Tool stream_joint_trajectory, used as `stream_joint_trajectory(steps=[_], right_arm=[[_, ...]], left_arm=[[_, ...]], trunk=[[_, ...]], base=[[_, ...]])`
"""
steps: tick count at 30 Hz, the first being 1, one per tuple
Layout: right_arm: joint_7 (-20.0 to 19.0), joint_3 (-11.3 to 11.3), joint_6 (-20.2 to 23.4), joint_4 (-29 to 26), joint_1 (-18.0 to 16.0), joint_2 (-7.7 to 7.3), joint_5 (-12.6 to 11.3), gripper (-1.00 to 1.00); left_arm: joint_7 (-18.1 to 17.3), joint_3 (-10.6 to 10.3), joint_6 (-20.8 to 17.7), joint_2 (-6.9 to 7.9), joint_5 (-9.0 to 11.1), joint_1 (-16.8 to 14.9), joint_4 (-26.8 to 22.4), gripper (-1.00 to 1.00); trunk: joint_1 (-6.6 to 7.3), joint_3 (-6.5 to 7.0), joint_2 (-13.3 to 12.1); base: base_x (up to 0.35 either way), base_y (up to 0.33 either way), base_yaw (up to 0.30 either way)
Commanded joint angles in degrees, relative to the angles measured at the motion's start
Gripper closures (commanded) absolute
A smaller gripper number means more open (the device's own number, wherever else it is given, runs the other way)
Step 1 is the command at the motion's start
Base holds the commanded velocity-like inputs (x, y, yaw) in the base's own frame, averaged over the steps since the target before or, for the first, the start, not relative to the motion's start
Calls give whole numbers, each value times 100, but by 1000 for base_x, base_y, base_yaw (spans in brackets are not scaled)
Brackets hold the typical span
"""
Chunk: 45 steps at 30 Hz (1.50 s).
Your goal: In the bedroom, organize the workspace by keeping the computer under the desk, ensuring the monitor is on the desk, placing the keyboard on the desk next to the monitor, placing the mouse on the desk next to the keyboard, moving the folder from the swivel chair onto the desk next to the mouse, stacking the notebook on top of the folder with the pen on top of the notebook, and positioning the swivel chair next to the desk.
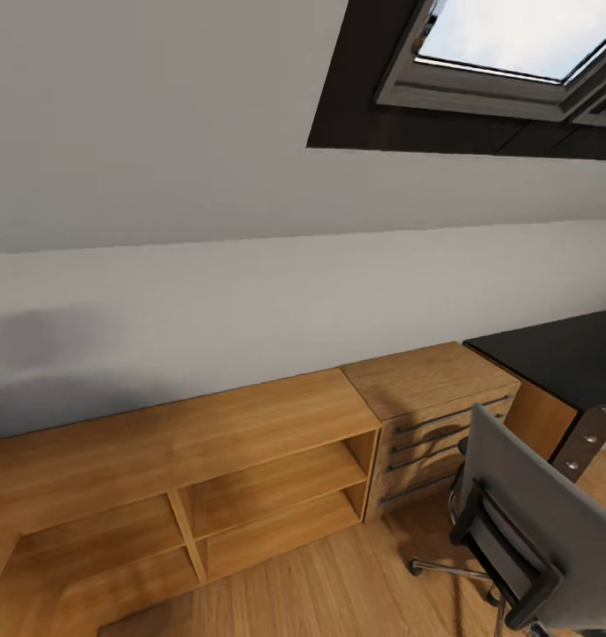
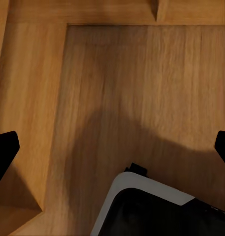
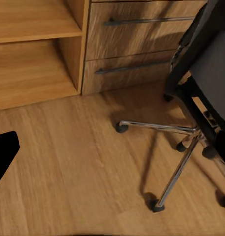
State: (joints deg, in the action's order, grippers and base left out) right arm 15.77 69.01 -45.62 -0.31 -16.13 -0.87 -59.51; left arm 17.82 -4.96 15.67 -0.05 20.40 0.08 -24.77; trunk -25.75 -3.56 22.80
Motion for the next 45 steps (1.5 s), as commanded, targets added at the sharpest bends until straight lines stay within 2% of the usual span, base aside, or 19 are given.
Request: stream_joint_trajectory(steps=[1,8,22,36,45], right_arm=[[49,45,0,-3,-4,-1,-4,-100],[49,34,0,-4,-4,-1,-15,-100],[49,34,0,-4,-4,-1,-17,-100],[49,34,0,-4,-4,-1,-17,-100],[49,34,0,-4,-4,-1,-17,-100]], left_arm=[[47,-49,15,5,43,1,-10,-100],[47,-49,15,5,43,1,-10,-100],[47,-49,14,-20,43,1,-10,-100],[47,-49,11,-21,43,1,-10,-100],[48,-49,14,-21,43,1,-10,-100]], trunk=[[-4,-12,12],[-4,-12,12],[-4,-12,12],[-4,-12,12],[-4,-12,12]], base=[[6,11,-268],[61,27,-278],[244,111,-294],[20,14,-296],[0,227,-296]])
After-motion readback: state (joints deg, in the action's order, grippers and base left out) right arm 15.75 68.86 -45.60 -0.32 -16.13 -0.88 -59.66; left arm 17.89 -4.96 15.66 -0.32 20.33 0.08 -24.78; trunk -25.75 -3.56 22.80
